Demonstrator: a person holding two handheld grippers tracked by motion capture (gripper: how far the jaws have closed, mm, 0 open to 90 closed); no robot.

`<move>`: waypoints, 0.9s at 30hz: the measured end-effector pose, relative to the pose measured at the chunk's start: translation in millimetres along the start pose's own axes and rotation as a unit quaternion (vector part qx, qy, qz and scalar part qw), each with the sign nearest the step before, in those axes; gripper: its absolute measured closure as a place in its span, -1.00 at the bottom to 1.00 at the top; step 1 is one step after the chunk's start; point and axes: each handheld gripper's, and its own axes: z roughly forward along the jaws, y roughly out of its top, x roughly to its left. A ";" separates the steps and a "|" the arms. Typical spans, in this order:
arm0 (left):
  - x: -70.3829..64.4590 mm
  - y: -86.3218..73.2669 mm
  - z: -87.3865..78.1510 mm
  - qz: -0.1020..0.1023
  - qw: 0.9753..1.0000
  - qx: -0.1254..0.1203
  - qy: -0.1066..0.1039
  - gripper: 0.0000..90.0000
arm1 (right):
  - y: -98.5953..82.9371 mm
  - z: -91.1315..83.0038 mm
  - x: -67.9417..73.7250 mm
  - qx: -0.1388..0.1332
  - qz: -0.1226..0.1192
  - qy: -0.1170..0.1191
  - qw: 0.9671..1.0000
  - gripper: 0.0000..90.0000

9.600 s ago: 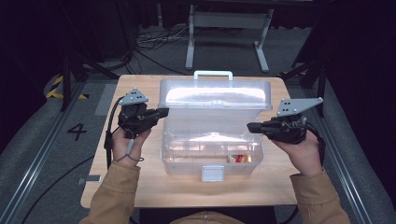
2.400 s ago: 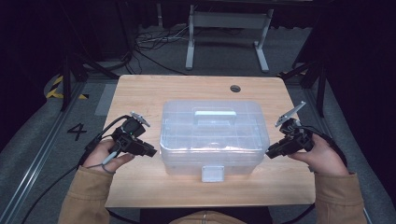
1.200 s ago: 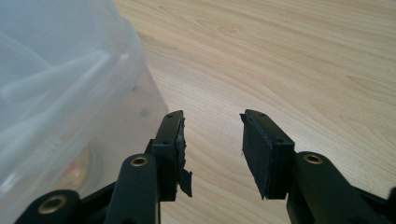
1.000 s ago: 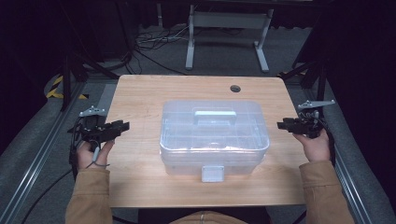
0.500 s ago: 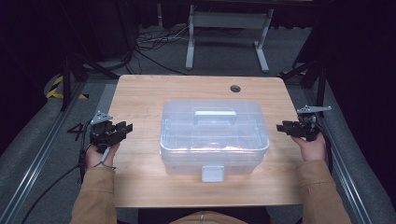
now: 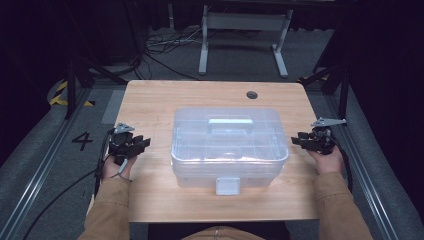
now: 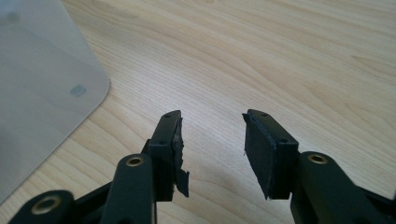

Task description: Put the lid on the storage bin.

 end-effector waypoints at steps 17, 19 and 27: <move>-7.0 -4.0 21.2 0.017 0.999 0.032 0.001 0.38 | -9.8 25.5 11.2 0.008 -0.018 0.008 1.000 0.24; -7.1 -4.1 22.3 0.021 0.999 0.035 -0.002 0.37 | -10.3 27.3 11.7 0.012 -0.018 0.010 1.000 0.23; -14.7 -6.0 29.3 0.053 0.996 0.060 -0.025 0.36 | -10.3 33.5 16.4 0.022 -0.027 0.014 0.999 0.19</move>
